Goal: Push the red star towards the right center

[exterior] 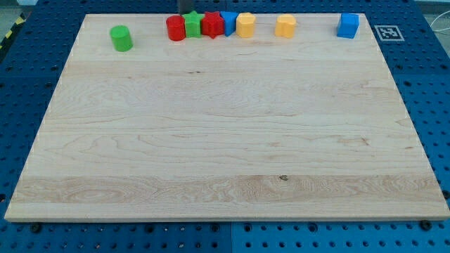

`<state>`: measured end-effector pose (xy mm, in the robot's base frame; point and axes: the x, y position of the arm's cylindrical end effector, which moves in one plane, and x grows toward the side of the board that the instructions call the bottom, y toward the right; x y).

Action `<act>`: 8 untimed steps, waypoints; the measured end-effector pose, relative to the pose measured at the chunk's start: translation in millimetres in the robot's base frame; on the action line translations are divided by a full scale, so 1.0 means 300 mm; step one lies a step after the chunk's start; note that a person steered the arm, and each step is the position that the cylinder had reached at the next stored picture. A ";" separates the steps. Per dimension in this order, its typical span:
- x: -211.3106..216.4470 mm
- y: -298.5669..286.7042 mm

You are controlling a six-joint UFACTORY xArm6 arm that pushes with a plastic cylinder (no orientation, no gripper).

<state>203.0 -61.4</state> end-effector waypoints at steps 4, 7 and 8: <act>0.318 0.253; 0.487 0.319; 0.463 0.412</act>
<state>342.0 62.1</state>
